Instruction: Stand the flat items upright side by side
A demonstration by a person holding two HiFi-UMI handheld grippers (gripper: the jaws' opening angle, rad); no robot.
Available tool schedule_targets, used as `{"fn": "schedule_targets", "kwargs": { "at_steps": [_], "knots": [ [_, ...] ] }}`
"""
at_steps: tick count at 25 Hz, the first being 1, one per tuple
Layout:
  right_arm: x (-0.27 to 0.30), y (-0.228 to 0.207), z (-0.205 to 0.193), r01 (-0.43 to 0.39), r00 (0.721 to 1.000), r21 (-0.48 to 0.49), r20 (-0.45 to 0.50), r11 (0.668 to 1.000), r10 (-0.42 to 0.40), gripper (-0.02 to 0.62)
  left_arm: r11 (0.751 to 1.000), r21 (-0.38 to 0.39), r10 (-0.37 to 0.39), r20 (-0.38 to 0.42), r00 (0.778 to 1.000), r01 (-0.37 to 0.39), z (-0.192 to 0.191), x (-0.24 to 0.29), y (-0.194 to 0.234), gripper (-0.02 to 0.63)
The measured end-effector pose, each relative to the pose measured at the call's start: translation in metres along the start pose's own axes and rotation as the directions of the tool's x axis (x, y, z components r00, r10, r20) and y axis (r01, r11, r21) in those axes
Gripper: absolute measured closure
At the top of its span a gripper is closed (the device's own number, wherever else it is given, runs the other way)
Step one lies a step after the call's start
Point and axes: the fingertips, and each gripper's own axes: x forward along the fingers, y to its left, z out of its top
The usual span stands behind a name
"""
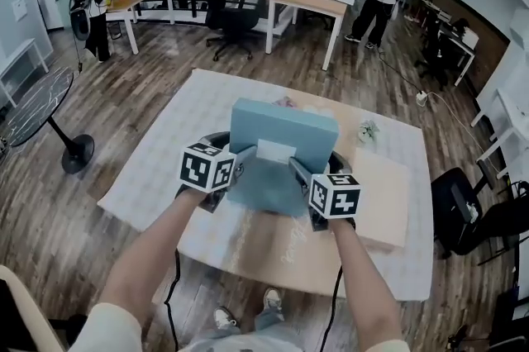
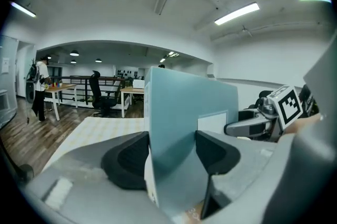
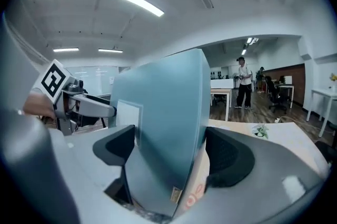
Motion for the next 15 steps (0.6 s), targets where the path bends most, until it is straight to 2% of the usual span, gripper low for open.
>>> {"fn": "schedule_targets", "kwargs": {
  "at_steps": [5,15],
  "knots": [
    [-0.026,0.012,-0.007,0.067,0.997,-0.046,0.051,0.997,-0.064,0.173,0.998,0.059,-0.028,0.017,0.999,0.027,-0.003,-0.017,-0.015,0.318],
    [-0.054,0.043,-0.019,0.108,0.993,-0.09,0.044,0.99,-0.105,0.179,0.996,0.069,-0.051,-0.01,0.999,0.051,-0.027,-0.05,-0.023,0.316]
  ]
}}
